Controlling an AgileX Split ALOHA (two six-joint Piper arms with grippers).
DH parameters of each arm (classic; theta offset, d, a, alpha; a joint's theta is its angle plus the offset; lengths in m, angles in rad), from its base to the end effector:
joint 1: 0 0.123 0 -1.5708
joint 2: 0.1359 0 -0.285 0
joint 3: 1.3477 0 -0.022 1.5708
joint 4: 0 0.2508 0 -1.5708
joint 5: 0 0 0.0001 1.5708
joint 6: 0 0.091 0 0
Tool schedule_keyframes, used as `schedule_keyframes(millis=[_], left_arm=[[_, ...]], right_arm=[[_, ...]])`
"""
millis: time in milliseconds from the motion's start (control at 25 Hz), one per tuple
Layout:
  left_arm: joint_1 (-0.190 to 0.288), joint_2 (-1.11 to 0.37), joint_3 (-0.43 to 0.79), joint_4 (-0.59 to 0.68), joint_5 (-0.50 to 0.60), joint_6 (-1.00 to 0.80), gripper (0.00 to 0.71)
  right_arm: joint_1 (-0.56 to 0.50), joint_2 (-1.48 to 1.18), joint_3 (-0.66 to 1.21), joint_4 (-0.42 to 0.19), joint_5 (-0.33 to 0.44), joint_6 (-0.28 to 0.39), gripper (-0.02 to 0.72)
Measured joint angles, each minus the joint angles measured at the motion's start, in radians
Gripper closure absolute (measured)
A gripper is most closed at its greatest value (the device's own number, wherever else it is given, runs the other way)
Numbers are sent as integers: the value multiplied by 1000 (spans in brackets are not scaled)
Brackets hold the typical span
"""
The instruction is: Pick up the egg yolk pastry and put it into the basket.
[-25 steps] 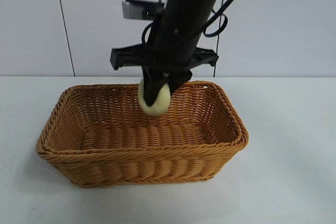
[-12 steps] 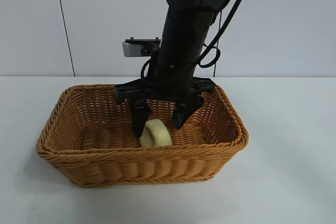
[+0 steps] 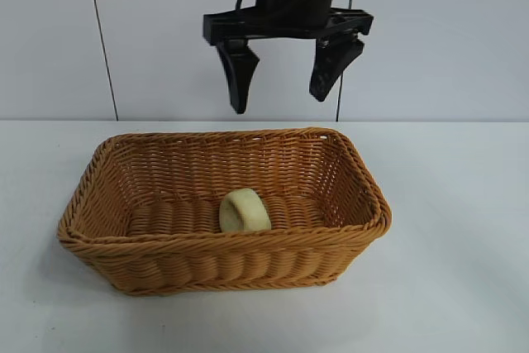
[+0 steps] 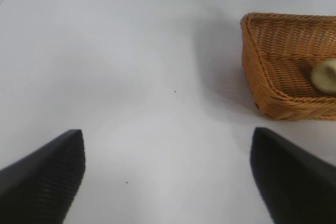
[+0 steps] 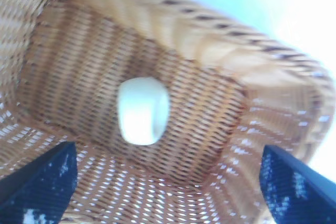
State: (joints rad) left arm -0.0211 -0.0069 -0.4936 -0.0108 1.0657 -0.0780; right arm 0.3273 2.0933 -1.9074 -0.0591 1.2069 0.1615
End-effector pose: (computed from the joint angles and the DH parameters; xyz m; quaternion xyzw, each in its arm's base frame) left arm -0.0054 -0.0007 0.2751 -0.0241 0.8541 -0.0311 0.5187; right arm 0.4276 0.1399 0.2579 -0.0888 0.9868 0.0041 0.1352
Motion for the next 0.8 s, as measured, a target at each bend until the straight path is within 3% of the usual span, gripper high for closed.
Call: schedule_keyframes(millis=[400, 800], left_arm=[[0, 0, 0, 0, 0, 0, 48], [0, 0, 0, 0, 0, 0, 48]], right_arm=[[-285, 0, 0, -13, 1, -29, 53], [-313, -47, 84, -6, -1, -62, 60]])
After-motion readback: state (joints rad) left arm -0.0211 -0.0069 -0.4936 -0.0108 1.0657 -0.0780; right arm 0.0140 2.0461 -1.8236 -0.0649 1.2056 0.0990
